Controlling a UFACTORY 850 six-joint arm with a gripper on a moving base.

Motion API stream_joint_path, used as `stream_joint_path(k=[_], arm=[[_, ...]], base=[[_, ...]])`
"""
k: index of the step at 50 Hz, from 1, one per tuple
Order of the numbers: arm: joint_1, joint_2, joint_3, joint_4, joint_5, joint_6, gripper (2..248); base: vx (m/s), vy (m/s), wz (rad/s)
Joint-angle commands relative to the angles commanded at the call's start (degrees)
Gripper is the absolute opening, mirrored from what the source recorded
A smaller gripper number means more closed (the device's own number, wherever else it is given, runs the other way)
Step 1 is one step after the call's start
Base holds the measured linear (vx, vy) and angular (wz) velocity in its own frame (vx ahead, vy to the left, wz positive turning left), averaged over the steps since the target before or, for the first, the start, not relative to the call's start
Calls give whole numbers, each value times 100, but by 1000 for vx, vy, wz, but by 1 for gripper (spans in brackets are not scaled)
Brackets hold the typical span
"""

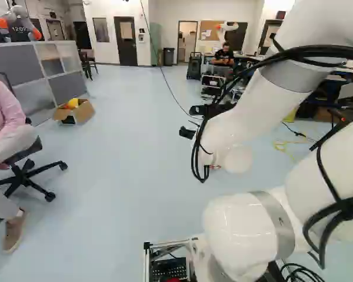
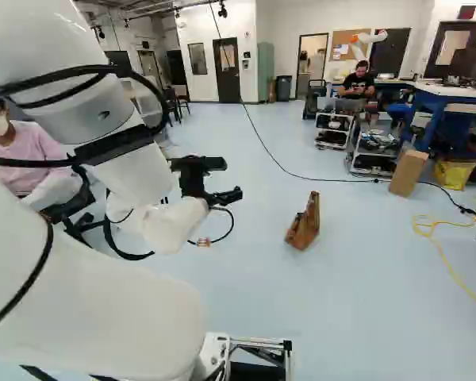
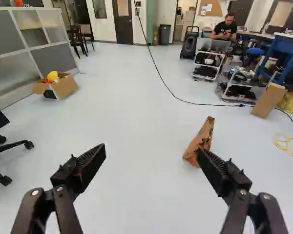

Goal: Pick up the grocery bag from the ground

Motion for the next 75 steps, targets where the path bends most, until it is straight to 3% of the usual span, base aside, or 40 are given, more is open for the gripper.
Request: stream_joint_path(k=[40,75], arm=[[0,0,0,0,0,0,247],[0,0,0,0,0,0,247]], base=[[226,-9,-23],[337,-73,-384]])
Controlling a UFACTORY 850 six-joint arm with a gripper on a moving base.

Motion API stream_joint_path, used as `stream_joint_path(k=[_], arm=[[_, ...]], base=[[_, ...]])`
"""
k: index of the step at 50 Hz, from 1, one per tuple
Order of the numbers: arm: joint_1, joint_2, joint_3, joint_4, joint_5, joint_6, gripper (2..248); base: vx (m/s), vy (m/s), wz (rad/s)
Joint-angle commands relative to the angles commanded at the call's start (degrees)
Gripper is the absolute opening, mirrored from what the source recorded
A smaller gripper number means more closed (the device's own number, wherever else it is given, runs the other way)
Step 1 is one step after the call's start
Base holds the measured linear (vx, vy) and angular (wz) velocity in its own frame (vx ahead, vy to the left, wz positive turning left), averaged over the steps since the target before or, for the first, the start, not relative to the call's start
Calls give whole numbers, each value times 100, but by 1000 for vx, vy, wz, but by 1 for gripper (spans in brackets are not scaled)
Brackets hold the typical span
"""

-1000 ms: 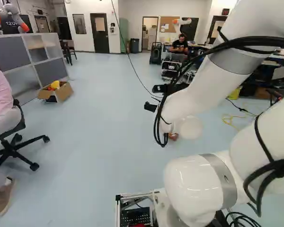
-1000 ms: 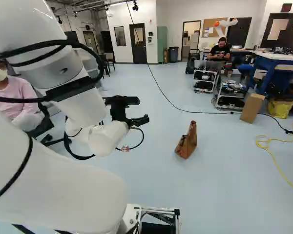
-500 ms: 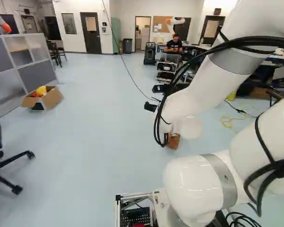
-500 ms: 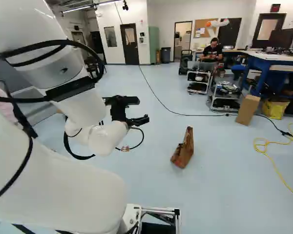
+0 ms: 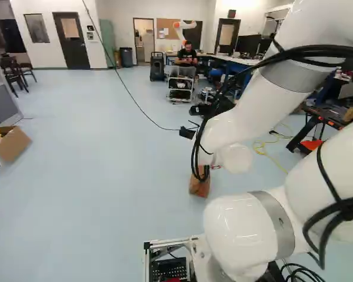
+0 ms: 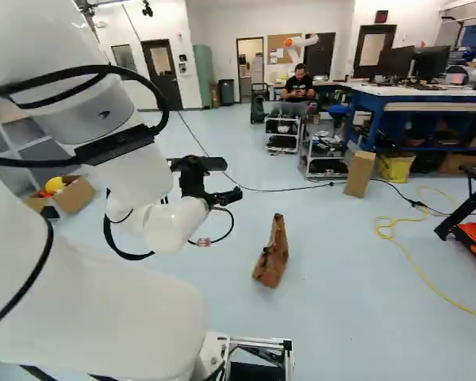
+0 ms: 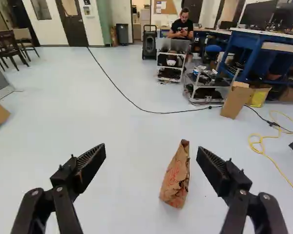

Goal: Pick up the grocery bag from the ground

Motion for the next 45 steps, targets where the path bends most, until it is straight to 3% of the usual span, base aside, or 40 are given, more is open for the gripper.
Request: stream_joint_path(k=[24,33,45], arm=[[0,0,0,0,0,0,247],[0,0,0,0,0,0,247],[0,0,0,0,0,0,247]], base=[[367,-76,-409],[377,6,-87],[297,96,-24]])
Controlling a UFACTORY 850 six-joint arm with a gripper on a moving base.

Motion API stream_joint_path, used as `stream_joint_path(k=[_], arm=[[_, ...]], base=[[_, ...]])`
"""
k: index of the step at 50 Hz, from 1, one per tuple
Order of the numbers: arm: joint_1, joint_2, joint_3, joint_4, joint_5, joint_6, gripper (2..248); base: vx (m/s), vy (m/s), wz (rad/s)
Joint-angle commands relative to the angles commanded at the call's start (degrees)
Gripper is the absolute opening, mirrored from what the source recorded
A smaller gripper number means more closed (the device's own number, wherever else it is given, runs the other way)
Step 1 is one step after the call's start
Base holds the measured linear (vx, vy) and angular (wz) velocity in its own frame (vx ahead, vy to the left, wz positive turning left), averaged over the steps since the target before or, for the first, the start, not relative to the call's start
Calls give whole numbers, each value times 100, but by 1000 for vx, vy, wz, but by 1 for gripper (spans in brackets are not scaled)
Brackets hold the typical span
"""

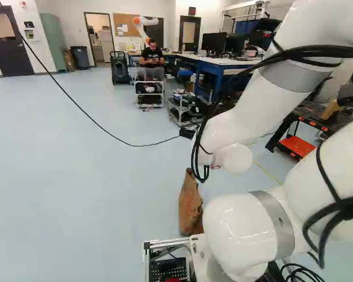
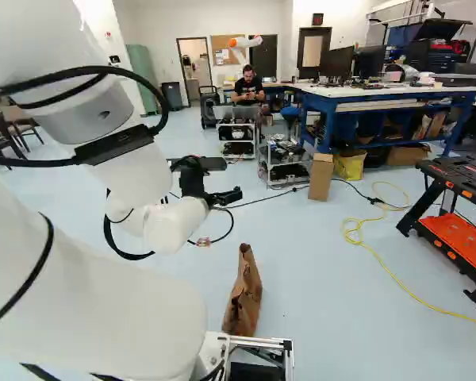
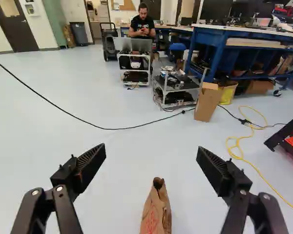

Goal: Pick up the grocery bag from the ground

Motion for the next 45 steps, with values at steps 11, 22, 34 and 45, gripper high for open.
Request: stream_joint_path(k=[11,22,34,45], arm=[[0,-60,-51,0,0,0,247],[0,-156,-66,0,0,0,247],[0,-621,-155,0,-212,0,247],[0,-1273,-419,0,-708,0,247]], base=[[39,0,3],[-2,0,-1],[0,0,0],[0,0,0]])
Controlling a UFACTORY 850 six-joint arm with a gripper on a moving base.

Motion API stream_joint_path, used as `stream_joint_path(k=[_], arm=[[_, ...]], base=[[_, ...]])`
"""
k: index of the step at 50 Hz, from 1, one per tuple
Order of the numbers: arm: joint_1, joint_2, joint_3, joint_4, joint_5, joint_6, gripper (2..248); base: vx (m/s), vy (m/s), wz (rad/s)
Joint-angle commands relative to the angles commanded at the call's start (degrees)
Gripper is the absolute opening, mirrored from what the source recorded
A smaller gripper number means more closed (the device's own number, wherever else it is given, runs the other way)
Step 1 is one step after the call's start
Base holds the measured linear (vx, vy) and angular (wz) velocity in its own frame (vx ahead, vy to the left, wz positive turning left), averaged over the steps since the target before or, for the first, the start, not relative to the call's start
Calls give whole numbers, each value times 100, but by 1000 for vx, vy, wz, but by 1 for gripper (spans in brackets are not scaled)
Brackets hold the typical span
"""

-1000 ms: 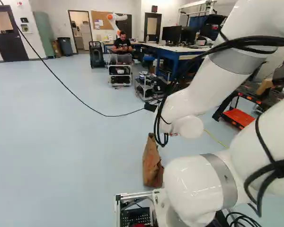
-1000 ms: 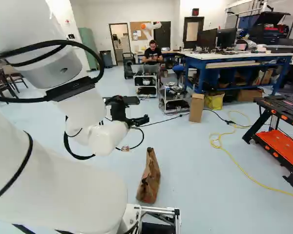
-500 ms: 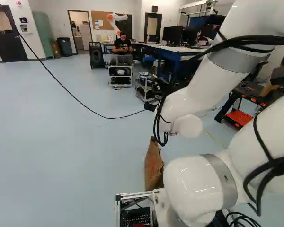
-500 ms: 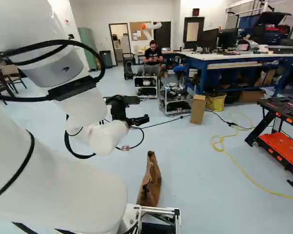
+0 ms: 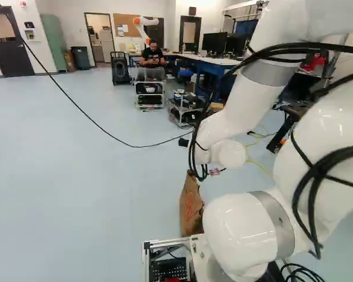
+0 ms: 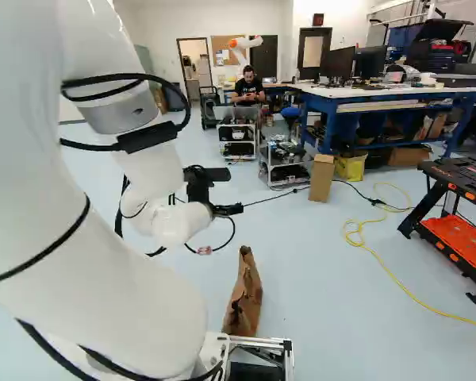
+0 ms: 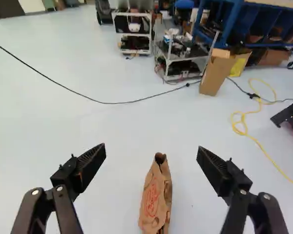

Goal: Pick up the grocery bag from the ground

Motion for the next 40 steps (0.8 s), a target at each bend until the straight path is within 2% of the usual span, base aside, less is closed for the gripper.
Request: stream_joint_path(k=[15,40], arm=[[0,-1029,-532,0,-675,0,247],[0,-2592,-1467,0,-794,0,247]], base=[[0,0,0],[0,0,0]])
